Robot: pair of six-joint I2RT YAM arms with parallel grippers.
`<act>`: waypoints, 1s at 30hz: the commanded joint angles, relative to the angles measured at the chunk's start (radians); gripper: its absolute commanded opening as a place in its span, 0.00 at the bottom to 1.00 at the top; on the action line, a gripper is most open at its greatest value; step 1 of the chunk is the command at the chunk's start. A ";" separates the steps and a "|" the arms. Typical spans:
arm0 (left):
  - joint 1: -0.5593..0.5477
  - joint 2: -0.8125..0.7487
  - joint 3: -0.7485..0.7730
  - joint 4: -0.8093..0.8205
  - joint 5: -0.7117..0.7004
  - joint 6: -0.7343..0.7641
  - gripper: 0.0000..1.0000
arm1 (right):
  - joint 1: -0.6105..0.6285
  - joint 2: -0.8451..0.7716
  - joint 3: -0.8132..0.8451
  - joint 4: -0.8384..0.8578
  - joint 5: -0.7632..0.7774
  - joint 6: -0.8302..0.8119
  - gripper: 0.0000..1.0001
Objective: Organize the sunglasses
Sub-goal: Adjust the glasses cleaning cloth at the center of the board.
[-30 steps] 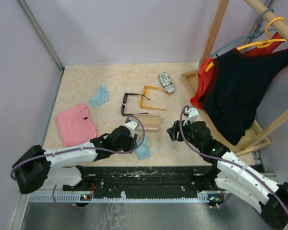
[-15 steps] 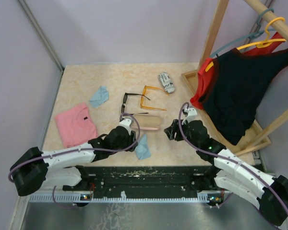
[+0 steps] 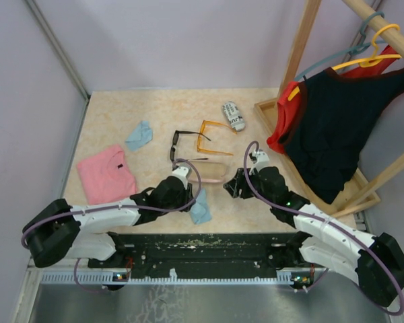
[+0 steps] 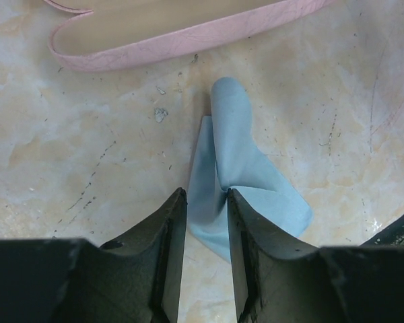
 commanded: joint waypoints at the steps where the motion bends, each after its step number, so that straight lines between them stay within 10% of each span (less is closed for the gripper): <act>1: 0.012 0.027 0.028 0.044 0.009 0.037 0.35 | -0.005 0.001 -0.004 0.077 -0.024 0.015 0.55; 12: 0.019 0.021 0.018 0.070 0.035 0.055 0.02 | -0.004 0.070 -0.013 0.142 -0.078 0.061 0.54; 30: 0.020 -0.011 -0.037 0.090 0.071 0.075 0.01 | 0.123 0.466 0.080 0.442 -0.103 0.158 0.53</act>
